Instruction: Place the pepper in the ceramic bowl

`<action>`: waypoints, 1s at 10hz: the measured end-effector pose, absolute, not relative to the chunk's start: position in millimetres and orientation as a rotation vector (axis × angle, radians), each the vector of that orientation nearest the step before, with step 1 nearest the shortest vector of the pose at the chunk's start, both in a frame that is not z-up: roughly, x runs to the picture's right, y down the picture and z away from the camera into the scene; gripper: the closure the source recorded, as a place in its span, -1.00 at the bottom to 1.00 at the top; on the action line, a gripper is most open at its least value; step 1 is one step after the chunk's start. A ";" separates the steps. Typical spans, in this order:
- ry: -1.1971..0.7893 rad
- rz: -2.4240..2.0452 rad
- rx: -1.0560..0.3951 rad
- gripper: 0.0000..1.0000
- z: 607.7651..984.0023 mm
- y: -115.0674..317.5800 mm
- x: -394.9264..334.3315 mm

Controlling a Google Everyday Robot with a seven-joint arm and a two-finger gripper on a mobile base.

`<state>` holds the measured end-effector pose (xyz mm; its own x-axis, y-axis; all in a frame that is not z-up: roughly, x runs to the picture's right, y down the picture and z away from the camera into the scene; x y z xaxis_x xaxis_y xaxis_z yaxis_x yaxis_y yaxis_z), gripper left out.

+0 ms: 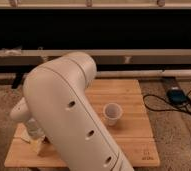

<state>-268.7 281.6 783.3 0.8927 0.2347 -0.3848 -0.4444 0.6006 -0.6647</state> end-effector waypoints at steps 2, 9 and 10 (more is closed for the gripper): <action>0.287 0.428 -0.806 -0.60 789.2 271.9 -253.8; 0.322 0.396 -0.695 -0.17 803.4 267.2 -223.5; 0.323 0.392 -0.693 0.06 803.0 266.9 -224.3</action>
<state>-224.3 266.9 803.0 0.8787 0.2402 -0.4126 -0.4507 0.7024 -0.5509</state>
